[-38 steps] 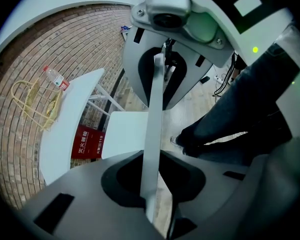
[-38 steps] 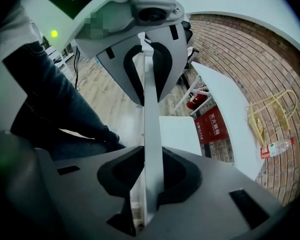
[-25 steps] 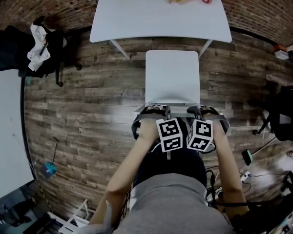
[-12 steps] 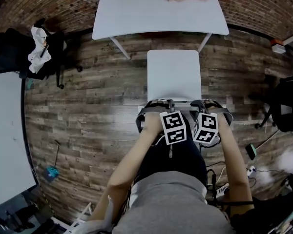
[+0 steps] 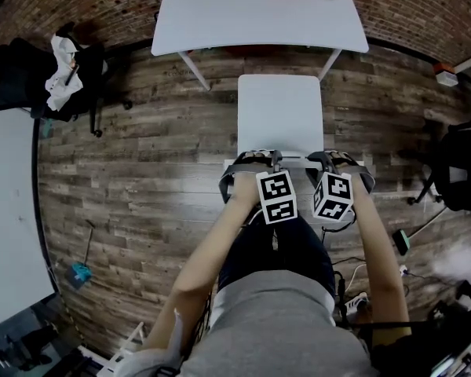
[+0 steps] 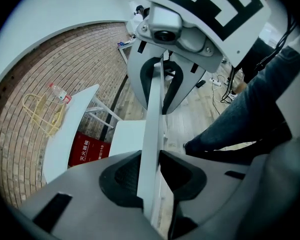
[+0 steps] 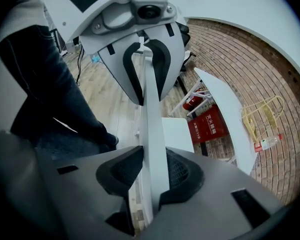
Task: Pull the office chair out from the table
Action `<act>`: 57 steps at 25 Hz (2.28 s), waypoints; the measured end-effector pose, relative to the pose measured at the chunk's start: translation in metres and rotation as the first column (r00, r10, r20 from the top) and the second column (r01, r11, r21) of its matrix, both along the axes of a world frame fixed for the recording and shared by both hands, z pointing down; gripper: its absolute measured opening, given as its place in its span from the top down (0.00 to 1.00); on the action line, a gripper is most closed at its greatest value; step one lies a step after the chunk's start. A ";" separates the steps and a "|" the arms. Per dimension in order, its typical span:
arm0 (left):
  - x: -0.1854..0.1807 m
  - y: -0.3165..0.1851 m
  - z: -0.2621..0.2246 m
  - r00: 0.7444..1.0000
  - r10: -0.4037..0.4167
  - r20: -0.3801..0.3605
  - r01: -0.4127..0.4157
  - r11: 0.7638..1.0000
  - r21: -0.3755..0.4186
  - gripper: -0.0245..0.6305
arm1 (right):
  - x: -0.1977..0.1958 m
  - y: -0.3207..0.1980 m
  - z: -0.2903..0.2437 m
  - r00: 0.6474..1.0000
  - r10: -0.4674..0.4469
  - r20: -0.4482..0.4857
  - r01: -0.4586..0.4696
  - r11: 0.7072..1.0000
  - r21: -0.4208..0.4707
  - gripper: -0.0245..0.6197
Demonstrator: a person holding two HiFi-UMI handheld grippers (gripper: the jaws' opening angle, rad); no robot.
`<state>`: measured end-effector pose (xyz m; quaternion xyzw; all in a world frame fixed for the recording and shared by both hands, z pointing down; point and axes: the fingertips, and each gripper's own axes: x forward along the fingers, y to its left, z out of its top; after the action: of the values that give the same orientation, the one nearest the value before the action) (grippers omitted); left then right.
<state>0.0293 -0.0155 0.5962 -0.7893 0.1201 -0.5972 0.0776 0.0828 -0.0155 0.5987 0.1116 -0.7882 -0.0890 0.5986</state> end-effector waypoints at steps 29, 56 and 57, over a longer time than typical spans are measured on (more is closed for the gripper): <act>-0.026 -0.076 -0.252 0.329 -0.401 -0.855 0.678 0.730 -0.082 0.93 | -0.020 -0.078 -0.249 0.348 0.317 0.883 -0.654 0.756 -0.014 0.93; -0.053 -0.074 -0.256 0.192 -0.429 -0.883 0.855 0.515 -0.064 0.93 | -0.020 -0.073 -0.262 0.126 0.370 0.920 -0.757 0.635 -0.152 0.94; -0.053 -0.074 -0.255 0.192 -0.433 -0.880 0.855 0.514 -0.067 0.93 | -0.020 -0.073 -0.263 0.126 0.370 0.920 -0.757 0.635 -0.152 0.94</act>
<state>-0.0234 -0.0895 0.3409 -0.7876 0.6055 -0.0825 -0.0788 0.0630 -0.0880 0.3362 0.5420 -0.8357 0.0845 0.0276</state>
